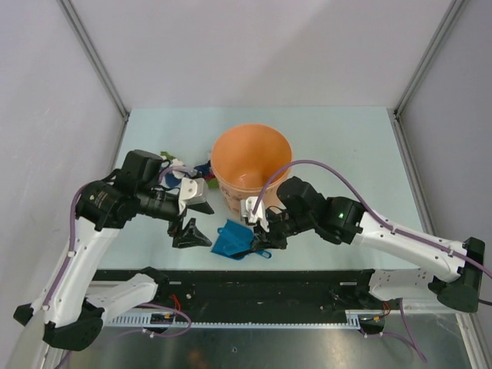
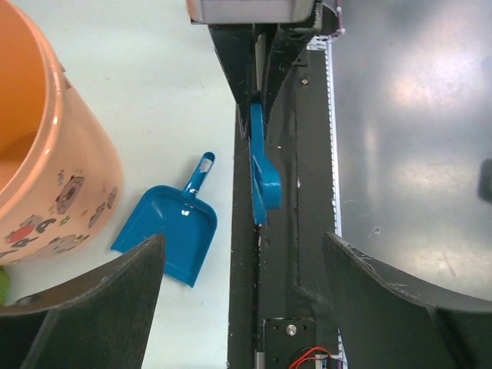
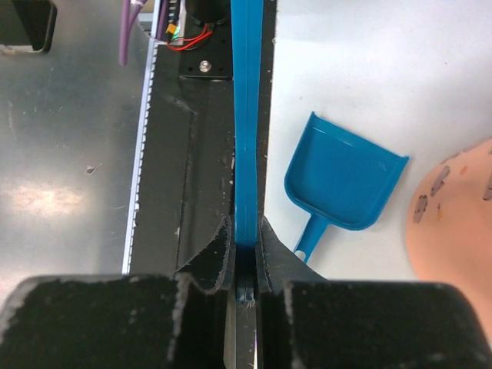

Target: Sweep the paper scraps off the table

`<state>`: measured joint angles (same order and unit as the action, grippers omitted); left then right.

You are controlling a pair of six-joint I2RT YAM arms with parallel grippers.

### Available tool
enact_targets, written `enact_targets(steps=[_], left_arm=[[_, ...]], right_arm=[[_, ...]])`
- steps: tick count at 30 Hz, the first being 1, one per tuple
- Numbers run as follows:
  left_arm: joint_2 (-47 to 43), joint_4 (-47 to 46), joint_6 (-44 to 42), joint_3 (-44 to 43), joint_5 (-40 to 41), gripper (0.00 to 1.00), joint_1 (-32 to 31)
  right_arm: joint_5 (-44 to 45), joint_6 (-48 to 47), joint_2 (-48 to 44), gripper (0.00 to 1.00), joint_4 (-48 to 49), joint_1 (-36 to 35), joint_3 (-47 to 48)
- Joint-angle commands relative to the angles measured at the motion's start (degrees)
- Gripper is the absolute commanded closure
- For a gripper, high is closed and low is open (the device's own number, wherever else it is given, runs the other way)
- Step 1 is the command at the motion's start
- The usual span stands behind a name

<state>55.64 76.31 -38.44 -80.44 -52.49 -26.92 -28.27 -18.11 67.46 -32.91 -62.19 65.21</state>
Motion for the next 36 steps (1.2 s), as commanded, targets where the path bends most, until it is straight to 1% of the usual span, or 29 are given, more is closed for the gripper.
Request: enact_targets(steps=[1,6,11,14,15,17,18,19,21,23,24,26,29,30,33,36], left_arm=[[2.1,0.68,0.9,-2.44,-1.74,0.18,-2.7],[2.28,-1.07,3.62,-1.3,-1.21,0.28,-3.67],[2.55,-2.05,5.83,-2.87,-2.88,0.3,-3.76],[2.37,-2.22,6.0,-1.74,-2.45,0.32,-3.84],[2.2,-2.22,6.0,-1.04,-1.22,0.39,-3.84],[2.2,-2.31,6.09,0.72,0.36,0.44,-4.11],[2.28,-2.31,6.27,1.25,1.15,0.44,-4.2],[2.37,-2.22,6.44,1.78,2.99,0.41,-4.2],[2.2,-2.4,5.92,2.48,3.71,0.37,-4.28],[1.41,-3.1,5.83,2.05,4.15,0.38,-4.2],[1.32,-4.23,6.7,1.7,4.5,0.47,-4.28],[1.05,-5.21,7.58,1.26,4.33,0.52,-4.28],[0.88,-5.65,8.11,2.04,2.92,0.52,-4.2],[0.79,-5.74,8.2,2.39,3.18,0.59,-4.2],[0.7,-5.74,7.85,3.98,4.68,0.69,-4.29],[0.26,-5.74,7.76,5.12,4.76,0.68,-4.46]], right_arm=[[-0.21,-1.23,-0.14,1.0,0.73,-1.26,0.79],[0.67,-0.26,1.26,1.0,3.55,-1.35,1.06],[1.11,0.09,4.34,1.0,3.81,-1.44,2.73],[1.37,0.7,4.96,1.0,4.6,-1.53,3.25],[1.81,0.97,4.96,1.0,4.95,-1.44,3.43],[2.95,1.41,4.96,1.0,6.1,-1.44,3.7],[3.13,1.5,5.13,1.0,6.53,-1.44,3.87],[3.4,1.67,5.48,1.0,6.63,-1.35,4.22],[3.75,1.76,5.84,1.0,6.54,-1.44,4.66],[3.93,2.02,6.45,1.0,6.36,-1.44,5.01],[3.93,2.11,6.54,1.0,6.8,-1.44,5.19],[3.66,2.37,7.33,1.0,6.98,-1.61,5.63],[3.84,2.55,8.03,1.0,7.42,-1.79,6.16],[3.84,2.64,8.12,1.0,7.85,-1.88,6.24],[4.28,2.81,8.12,1.0,8.3,-1.97,6.51],[4.54,3.17,8.04,1.0,8.56,-1.88,6.6]])
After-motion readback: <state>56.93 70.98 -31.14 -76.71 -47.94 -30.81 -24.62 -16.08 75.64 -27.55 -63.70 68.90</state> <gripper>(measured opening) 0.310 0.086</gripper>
